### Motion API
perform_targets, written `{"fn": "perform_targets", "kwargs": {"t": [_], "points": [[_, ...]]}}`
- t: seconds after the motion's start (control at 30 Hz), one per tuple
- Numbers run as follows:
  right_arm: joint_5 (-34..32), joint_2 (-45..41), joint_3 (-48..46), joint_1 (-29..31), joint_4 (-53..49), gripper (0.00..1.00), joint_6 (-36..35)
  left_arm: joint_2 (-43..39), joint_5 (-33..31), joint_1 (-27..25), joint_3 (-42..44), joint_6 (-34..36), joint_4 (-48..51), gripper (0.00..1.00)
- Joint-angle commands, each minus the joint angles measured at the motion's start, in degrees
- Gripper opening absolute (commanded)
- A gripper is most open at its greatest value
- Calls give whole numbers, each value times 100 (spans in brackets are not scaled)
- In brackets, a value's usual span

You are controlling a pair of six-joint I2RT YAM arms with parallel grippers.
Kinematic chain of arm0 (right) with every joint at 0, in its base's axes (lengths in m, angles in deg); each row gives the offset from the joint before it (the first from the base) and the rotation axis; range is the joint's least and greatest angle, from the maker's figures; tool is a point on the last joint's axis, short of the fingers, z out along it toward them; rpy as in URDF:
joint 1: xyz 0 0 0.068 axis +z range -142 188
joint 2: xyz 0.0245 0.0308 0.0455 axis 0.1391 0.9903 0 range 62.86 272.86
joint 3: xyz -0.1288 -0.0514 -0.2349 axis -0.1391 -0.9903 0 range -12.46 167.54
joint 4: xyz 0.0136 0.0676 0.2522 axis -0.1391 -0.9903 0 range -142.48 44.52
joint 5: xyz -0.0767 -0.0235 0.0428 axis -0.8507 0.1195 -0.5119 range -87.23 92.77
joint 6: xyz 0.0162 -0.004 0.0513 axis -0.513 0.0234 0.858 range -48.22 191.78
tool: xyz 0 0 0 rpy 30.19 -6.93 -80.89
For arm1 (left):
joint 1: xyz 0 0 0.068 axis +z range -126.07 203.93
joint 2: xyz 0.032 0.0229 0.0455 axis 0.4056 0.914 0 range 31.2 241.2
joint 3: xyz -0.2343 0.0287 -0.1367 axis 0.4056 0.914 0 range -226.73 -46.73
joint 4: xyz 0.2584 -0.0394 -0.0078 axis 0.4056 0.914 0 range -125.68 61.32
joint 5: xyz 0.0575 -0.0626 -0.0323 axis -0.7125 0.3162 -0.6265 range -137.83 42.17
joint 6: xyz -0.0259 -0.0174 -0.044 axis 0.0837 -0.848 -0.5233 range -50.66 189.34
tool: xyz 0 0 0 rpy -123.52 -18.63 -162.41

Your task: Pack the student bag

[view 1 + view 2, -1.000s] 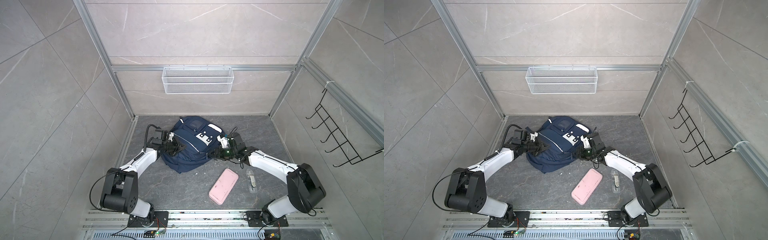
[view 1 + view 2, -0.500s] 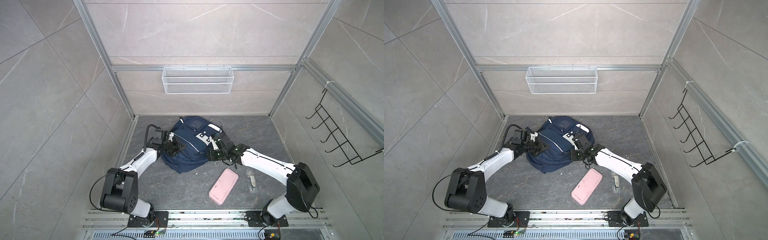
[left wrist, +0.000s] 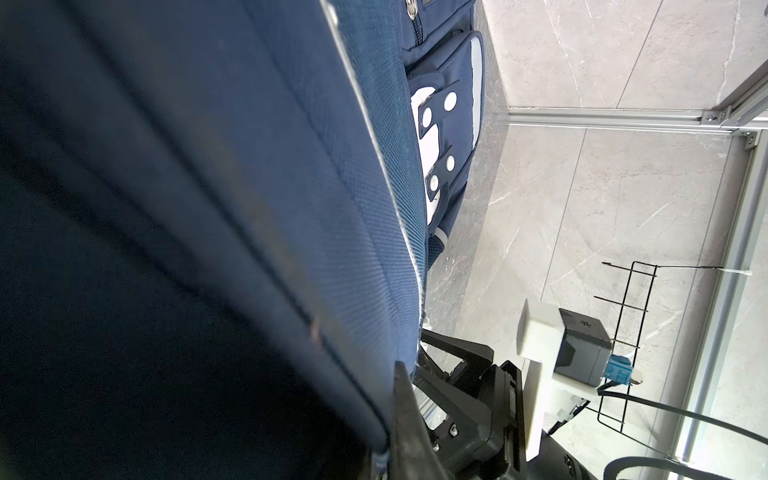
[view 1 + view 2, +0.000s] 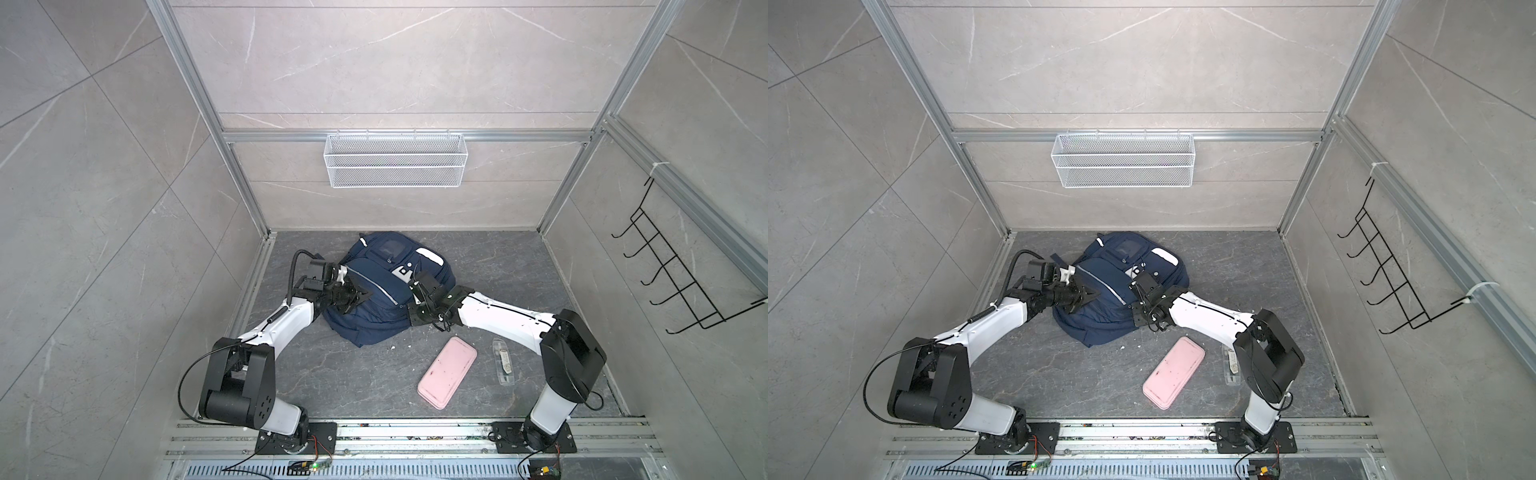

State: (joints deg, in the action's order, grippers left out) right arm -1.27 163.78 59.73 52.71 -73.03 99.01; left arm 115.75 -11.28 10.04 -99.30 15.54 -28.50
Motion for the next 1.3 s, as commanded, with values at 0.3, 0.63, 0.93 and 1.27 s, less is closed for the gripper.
{"fn": "perform_targets", "kwargs": {"t": [0.3,0.63,0.93,1.27], "points": [[-464,570,509,177,-415,40,-199,-234,123,-29,-180,54,-313,0],[-804,644,593,291,-630,21,-327,-163,105,-26,-275,50,-287,0],[-1003,479,500,370,-733,7,-332,-80,107,-37,-345,63,-282,0],[-691,-110,359,436,-708,0,-649,65,70,-39,-450,-82,-454,0]]}}
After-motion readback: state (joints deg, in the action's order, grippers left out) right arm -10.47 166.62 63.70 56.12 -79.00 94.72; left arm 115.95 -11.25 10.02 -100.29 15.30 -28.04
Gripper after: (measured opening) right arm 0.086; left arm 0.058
